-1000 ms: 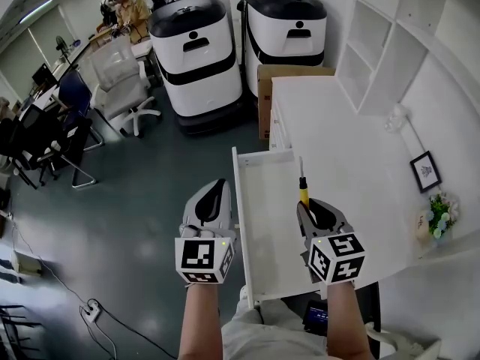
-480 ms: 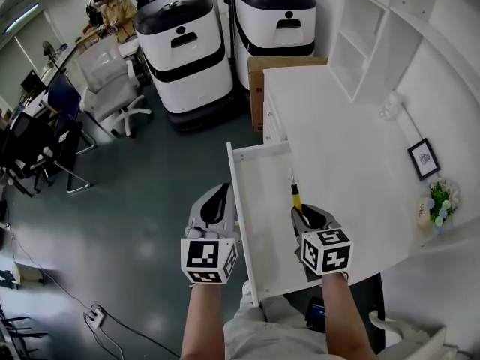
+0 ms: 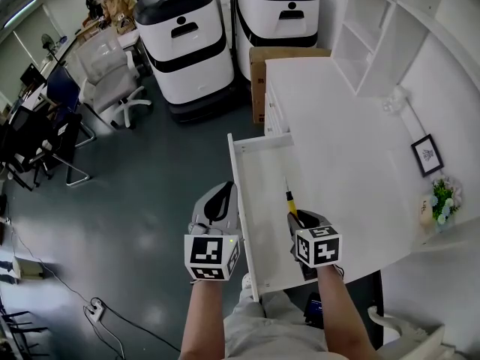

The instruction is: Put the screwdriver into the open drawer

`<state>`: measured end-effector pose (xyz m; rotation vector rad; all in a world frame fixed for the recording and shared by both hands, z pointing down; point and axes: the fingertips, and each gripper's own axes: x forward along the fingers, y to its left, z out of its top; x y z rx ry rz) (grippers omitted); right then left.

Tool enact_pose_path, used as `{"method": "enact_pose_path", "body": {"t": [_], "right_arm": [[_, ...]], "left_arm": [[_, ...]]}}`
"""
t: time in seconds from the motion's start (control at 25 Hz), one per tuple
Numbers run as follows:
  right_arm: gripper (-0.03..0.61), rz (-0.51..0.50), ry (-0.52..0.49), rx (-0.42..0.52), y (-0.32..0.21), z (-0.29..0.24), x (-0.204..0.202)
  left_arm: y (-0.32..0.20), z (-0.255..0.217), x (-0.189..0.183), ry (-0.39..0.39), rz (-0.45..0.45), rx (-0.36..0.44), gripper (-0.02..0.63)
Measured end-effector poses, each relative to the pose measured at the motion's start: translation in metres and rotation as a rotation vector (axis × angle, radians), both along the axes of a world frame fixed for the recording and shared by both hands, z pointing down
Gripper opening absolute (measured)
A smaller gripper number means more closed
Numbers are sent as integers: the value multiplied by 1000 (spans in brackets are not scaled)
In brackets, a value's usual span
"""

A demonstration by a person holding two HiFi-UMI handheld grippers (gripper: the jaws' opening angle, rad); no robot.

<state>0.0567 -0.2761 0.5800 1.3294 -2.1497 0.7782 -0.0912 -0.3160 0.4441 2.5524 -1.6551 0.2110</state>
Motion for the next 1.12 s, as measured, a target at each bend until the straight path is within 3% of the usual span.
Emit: {"method": "enact_pose_path", "body": {"t": [1.12], "right_arm": [[80,27,95,-392,29,159,-4]], "left_arm": [[-3,37,15,-19,74,-72,9]]}}
